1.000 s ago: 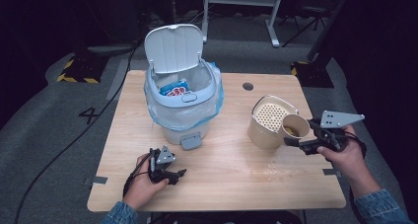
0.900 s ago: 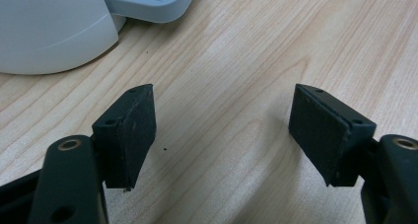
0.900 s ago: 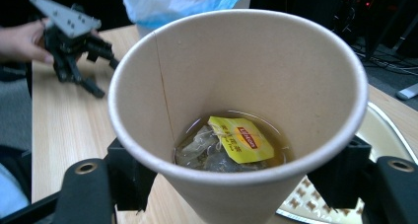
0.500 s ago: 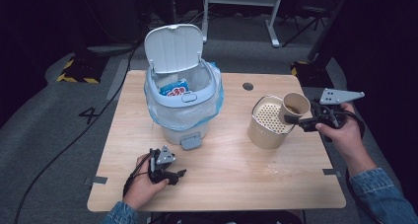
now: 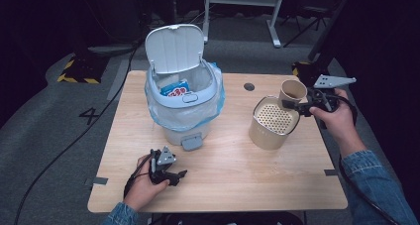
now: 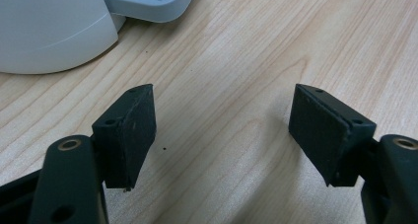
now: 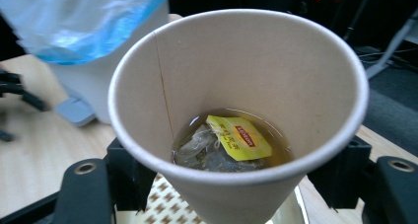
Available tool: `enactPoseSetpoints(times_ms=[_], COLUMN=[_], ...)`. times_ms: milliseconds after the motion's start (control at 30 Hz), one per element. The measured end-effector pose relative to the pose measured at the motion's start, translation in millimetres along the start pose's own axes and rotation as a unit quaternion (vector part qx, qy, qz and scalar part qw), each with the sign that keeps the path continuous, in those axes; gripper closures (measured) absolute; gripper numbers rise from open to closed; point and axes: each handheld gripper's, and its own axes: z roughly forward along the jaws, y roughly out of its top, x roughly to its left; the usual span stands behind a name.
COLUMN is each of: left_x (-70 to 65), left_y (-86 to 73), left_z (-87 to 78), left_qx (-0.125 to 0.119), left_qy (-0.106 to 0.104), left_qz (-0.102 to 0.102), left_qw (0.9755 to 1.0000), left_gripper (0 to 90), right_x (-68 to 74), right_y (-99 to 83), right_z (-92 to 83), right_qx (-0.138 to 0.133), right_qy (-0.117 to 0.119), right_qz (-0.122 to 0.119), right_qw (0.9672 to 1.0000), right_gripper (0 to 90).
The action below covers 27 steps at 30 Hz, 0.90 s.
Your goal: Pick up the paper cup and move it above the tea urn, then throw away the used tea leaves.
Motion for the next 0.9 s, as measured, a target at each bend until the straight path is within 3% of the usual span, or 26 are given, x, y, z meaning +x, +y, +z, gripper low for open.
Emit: enactPoseSetpoints(times_ms=[167, 300, 467, 667, 833, 900], left_x=[0.0, 0.0, 0.0, -0.4, -0.3, -0.3], left_y=[0.0, 0.0, 0.0, -0.3, -0.3, -0.3], left_z=[-0.1, 0.0, 0.0, -0.3, -0.3, -0.3], left_qx=[0.0, 0.0, 0.0, 0.0, 0.0, 0.0], left_qy=[0.0, 0.0, 0.0, 0.002, 0.001, 0.001], left_qz=[0.0, 0.0, 0.0, -0.001, -0.001, -0.001], left_qw=[1.0, 1.0, 1.0, 1.0, 1.0, 1.0], left_gripper=[26.5, 26.5, 26.5, 26.5, 26.5, 26.5], right_x=[-3.9, -4.2, -3.7, -6.5, -6.2, -5.2], right_y=[-2.0, -4.0, -4.7, -10.3, -12.3, -12.3], right_z=[12.3, 18.0, 18.3, 16.6, 13.9, 12.8], right_qx=[0.007, 0.014, 0.025, 0.029, 0.024, 0.029], right_qy=[-0.013, -0.021, -0.037, -0.045, -0.055, -0.066], right_qz=[-0.004, -0.021, -0.051, -0.064, -0.104, -0.131], right_qw=[0.9999, 0.9994, 0.9977, 0.9965, 0.9928, 0.9888], right_gripper=[29.6, 29.6, 29.6, 29.8, 30.1, 30.3])
